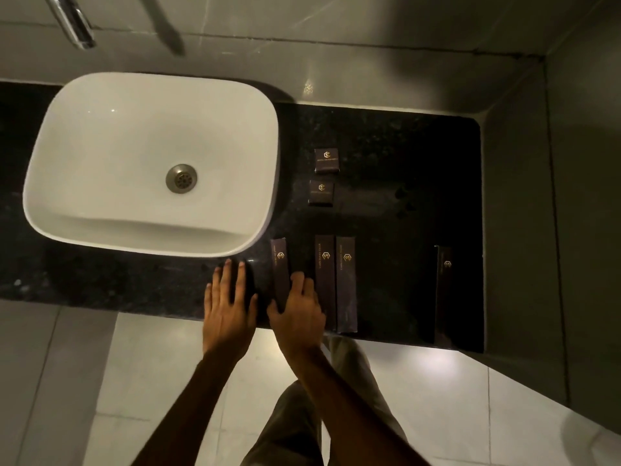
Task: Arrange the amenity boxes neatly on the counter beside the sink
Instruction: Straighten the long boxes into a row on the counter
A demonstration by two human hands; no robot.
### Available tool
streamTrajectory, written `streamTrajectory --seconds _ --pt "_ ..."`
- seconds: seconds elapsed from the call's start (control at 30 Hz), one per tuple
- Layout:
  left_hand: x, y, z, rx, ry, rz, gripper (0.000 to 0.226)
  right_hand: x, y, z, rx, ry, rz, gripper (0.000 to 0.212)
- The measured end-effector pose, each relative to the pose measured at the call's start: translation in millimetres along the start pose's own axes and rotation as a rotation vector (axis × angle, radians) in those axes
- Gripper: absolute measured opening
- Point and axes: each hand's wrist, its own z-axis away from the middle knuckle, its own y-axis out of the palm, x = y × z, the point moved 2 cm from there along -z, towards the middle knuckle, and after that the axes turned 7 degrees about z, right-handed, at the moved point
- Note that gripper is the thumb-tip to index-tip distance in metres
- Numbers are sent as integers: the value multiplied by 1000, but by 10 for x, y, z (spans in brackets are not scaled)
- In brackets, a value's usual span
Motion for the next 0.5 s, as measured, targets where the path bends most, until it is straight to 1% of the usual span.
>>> streamTrajectory --seconds 0.13,0.2,0.27,0.33,0.4,0.43,0.5 --pt "-130 -40 -22 -14 25 7 66 -45 -223 -46 16 31 -95 53" --pt "-273 -62 -36 -37 74 26 65 -203 -457 -57 -41 87 -192 47" --pt "-447 -44 -51 -52 131 47 65 -490 -723 -51 -143 148 -244 43" --pt "-622 -5 -74 -67 176 54 65 -873 -950 -36 -261 197 -180 41" --pt "-777 64 -103 -77 209 67 64 -1264 -1084 -2 -327 230 -94 39" --pt "-843 100 -119 -86 227 70 64 -1420 -1095 20 -326 230 -59 38" --pt "-943 170 -141 -107 265 60 62 -1628 -1023 66 -270 206 9 36"
